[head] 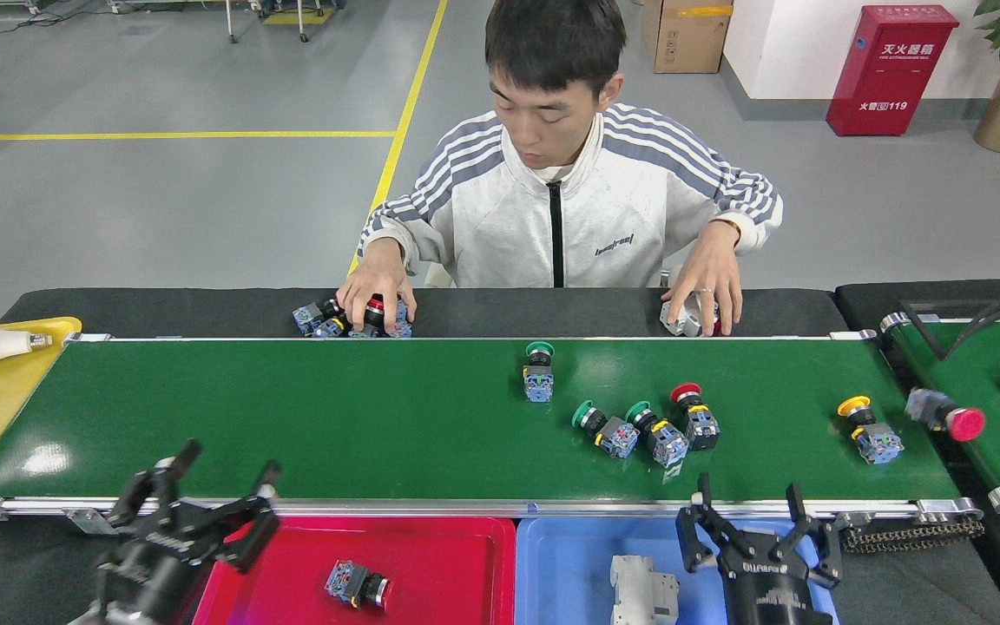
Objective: Pick switch part from conveyor to tray
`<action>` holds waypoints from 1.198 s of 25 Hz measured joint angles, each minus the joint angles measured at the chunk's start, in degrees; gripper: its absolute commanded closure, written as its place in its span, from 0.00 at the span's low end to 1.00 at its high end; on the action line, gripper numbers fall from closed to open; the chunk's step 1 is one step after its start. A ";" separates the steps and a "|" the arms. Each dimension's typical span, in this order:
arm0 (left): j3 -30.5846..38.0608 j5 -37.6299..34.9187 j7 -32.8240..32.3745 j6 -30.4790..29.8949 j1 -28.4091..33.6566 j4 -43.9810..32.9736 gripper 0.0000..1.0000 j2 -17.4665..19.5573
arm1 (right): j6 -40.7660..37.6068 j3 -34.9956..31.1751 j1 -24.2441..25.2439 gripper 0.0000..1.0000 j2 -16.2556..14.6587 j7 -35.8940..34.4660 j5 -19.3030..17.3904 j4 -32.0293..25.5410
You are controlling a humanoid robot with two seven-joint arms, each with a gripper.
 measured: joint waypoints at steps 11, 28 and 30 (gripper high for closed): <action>-5.13 -12.30 -3.39 5.31 -18.40 28.21 0.00 -17.13 | -16.35 2.24 -7.89 0.01 3.39 7.61 -0.15 8.77; -1.06 -11.99 -3.08 10.80 -31.36 50.75 0.34 -18.28 | -17.91 11.41 -24.88 0.50 13.85 9.56 0.46 31.66; 0.30 -11.81 -3.04 11.08 -31.87 51.80 0.64 -18.25 | -17.73 12.71 -25.67 0.73 14.10 9.57 0.47 32.67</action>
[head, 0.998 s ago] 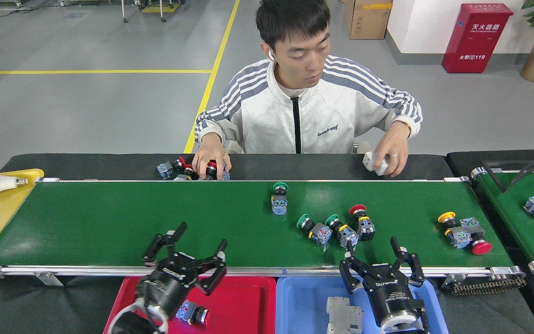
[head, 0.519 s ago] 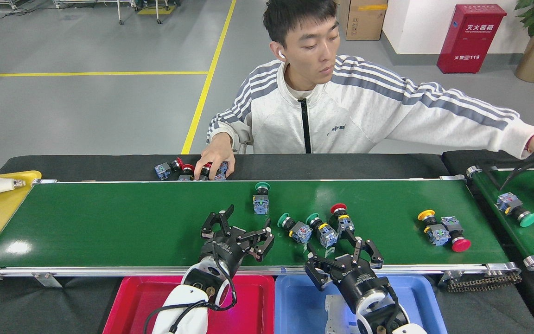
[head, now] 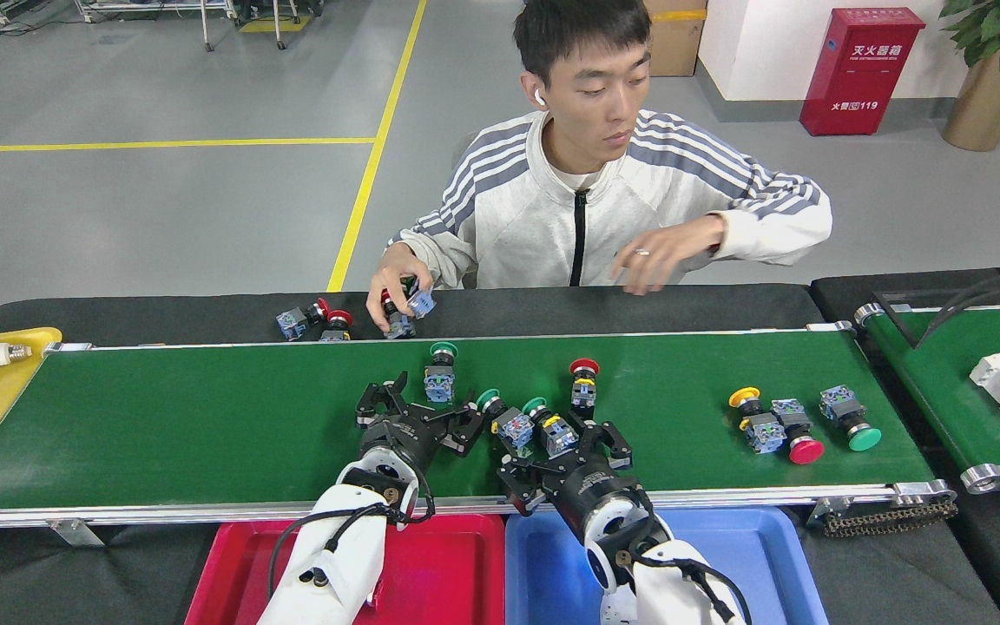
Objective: Pick switch part from conveyor to tray
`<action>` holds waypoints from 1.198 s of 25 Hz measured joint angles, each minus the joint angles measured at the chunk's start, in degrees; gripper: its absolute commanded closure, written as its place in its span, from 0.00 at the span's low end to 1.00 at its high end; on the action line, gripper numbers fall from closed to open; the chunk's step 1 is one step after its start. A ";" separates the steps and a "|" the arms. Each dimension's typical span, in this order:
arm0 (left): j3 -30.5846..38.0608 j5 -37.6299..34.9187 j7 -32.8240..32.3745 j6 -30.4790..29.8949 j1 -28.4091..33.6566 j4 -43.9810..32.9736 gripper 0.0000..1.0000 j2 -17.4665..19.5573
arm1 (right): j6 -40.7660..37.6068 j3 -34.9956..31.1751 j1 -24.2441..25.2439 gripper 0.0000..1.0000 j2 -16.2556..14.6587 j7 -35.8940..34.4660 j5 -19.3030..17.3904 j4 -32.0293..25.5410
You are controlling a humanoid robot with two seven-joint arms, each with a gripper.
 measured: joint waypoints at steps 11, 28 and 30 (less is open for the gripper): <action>2.82 8.04 2.20 -9.45 3.46 -5.64 0.91 4.62 | 0.12 0.45 3.45 0.98 -0.80 0.17 -0.19 -4.90; 22.79 8.17 2.90 -45.77 41.50 -49.64 0.00 19.09 | -11.65 8.23 18.71 0.00 -8.04 -0.15 1.40 -30.50; 23.95 8.17 2.85 -45.77 42.12 -49.93 0.00 19.03 | -11.98 8.10 18.88 0.00 -7.89 -0.14 1.35 -31.07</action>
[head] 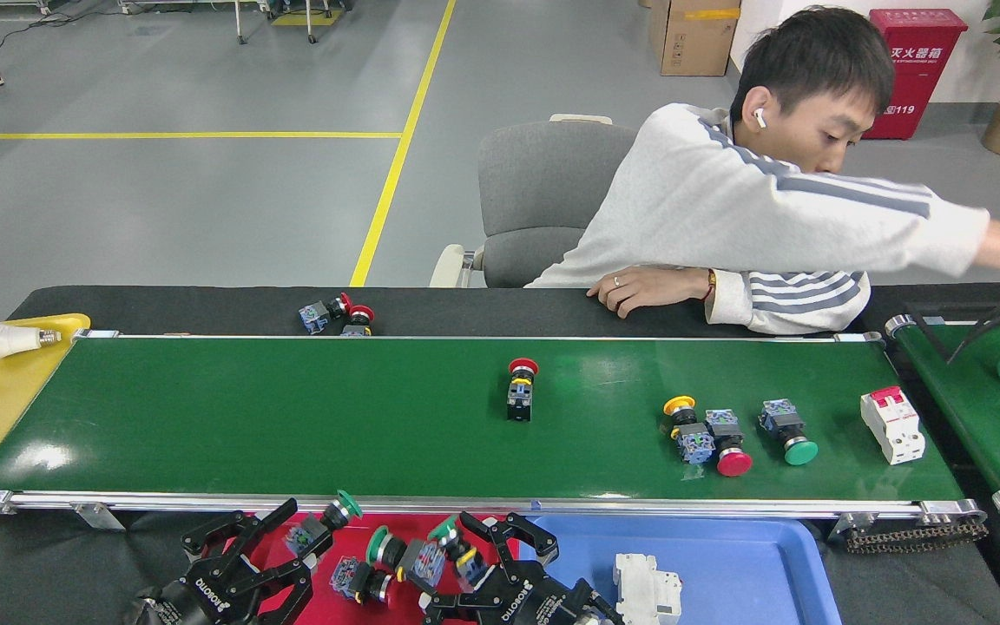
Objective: Pick switch part from conveyor to tray
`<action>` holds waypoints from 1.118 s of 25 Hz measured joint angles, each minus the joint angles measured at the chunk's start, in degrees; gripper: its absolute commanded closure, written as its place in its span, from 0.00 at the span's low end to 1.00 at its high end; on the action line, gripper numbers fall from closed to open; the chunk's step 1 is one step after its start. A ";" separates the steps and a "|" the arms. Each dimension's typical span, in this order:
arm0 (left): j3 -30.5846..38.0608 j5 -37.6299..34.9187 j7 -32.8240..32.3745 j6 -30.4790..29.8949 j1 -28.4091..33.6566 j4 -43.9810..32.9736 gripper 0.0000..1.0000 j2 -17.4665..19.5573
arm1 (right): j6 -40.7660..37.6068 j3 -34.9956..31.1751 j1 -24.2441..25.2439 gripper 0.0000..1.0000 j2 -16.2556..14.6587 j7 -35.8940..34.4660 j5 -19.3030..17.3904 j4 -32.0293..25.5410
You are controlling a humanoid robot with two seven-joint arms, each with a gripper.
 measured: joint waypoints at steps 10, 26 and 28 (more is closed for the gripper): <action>11.21 0.04 -0.41 19.38 3.99 -1.41 0.00 -9.52 | 30.53 -20.62 14.63 0.00 0.31 -10.42 -0.29 -7.53; -10.21 -0.18 -7.28 23.27 -15.32 7.47 0.00 -7.19 | 37.92 -13.39 4.65 0.00 1.05 -3.18 0.07 -0.08; -13.22 -1.06 -8.34 25.28 -18.92 11.74 0.00 -8.78 | 37.83 -12.37 3.25 0.00 1.05 -1.98 0.06 0.84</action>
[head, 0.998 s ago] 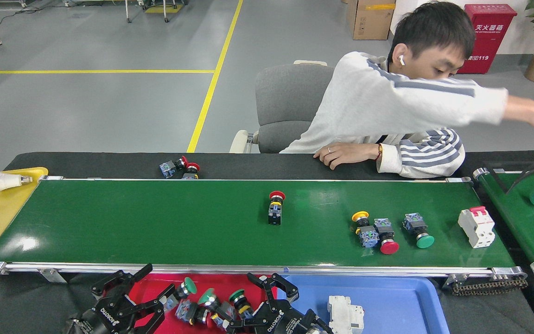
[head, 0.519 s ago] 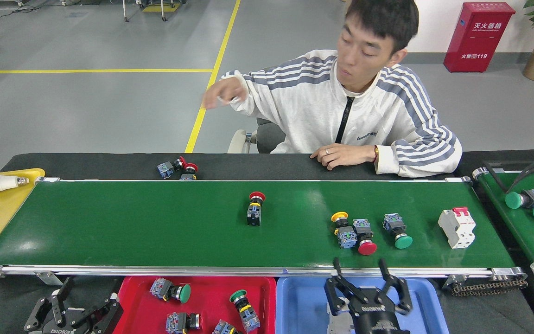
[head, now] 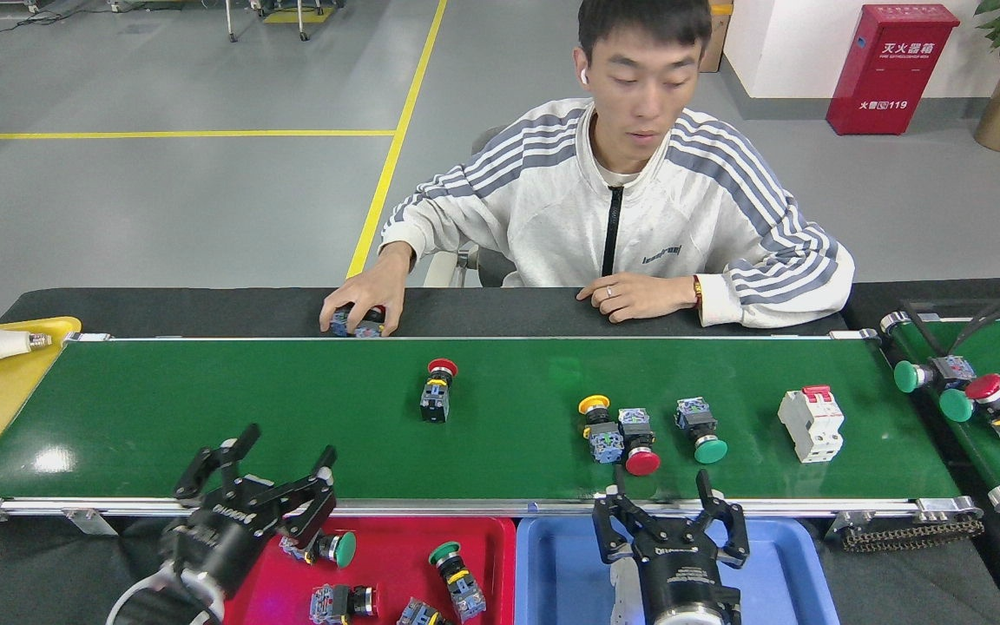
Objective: Pick switch part from conveyor to tray
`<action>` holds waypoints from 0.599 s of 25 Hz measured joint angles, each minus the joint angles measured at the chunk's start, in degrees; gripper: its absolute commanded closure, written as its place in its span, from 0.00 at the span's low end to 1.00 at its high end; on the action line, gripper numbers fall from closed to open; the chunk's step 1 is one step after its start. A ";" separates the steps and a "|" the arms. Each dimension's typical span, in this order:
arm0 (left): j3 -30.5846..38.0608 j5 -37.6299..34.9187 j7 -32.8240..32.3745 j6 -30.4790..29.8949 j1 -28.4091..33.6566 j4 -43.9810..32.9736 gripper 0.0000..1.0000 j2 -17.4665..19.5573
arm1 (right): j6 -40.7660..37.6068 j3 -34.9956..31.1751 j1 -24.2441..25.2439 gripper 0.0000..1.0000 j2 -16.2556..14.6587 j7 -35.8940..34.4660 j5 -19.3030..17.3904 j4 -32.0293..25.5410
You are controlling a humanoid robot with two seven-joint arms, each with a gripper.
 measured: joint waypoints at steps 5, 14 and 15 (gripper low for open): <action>-1.85 -2.33 -0.74 2.52 -5.40 8.51 0.00 -2.79 | -2.76 2.46 -3.90 0.00 0.18 2.18 -0.25 3.81; -1.91 -2.42 -0.91 8.38 -12.84 20.71 0.30 -3.13 | -7.45 2.82 -11.34 0.00 5.57 4.61 -0.36 14.34; -1.91 -2.42 -0.85 8.95 -13.32 21.80 0.37 -3.13 | -7.61 2.83 -12.58 0.00 6.46 4.62 -0.36 16.07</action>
